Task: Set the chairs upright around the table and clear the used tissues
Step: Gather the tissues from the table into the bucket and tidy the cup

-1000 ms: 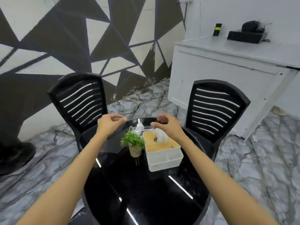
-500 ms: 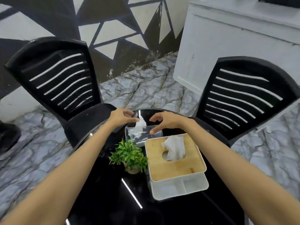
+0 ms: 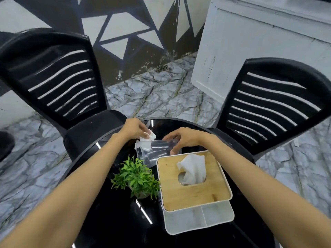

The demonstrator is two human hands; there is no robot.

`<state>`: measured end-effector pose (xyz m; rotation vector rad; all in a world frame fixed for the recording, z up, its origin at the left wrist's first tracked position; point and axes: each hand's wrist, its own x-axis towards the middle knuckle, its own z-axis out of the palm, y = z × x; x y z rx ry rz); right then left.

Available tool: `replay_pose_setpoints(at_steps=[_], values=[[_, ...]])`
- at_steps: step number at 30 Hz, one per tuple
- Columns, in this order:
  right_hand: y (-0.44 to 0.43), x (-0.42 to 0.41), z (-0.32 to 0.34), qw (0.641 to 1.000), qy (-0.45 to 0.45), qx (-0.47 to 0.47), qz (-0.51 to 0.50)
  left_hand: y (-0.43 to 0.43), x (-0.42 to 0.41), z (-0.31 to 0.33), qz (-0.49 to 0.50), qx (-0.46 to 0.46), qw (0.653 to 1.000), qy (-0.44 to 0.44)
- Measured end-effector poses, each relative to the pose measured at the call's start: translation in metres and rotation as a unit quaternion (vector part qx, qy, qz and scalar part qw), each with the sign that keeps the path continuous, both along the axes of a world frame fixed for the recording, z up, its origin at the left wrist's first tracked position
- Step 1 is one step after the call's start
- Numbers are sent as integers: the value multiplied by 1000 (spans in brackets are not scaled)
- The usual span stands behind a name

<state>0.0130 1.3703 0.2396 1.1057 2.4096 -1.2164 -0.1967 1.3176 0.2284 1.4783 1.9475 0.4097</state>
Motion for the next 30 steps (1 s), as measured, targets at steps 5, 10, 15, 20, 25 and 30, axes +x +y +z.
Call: replay_pose_setpoints(at_steps=[5,10,15,20,25,30], values=[[-2,14,20,997,46,-19,-53,-12,-12,9,115,78,988,-61],[-16,43,59,984,110,2,-141,-29,-6,49,177,131,966,-132],[-57,88,104,963,168,30,-208,-53,27,99,193,166,953,-166],[-140,154,138,943,207,52,-256,-106,97,135,136,153,961,-187],[-247,242,132,915,224,51,-332,-199,188,139,98,143,955,-243],[-383,341,97,863,239,11,-445,-306,283,105,81,93,948,-293]])
